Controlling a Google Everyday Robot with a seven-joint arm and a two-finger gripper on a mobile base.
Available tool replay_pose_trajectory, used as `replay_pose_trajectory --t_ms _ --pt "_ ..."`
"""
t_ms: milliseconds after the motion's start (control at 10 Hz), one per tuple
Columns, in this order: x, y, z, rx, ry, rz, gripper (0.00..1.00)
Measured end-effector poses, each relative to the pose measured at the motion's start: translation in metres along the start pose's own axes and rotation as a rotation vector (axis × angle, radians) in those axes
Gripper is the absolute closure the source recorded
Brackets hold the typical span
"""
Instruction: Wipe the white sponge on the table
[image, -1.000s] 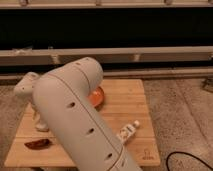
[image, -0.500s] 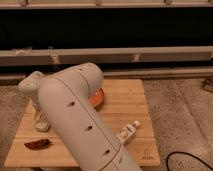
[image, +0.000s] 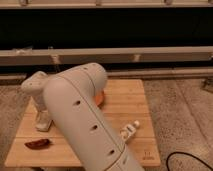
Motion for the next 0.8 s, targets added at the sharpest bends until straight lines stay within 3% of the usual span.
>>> replay_pose_trajectory --t_ms 200,600,800 --pt "0.002 0.001 0.008 -0.018 0.007 -0.003 0.59" --pt "0.019 -0.012 0.000 -0.006 0.006 0.002 0.97" --pt "0.027 -0.015 0.001 -0.005 0.007 0.000 1.00"
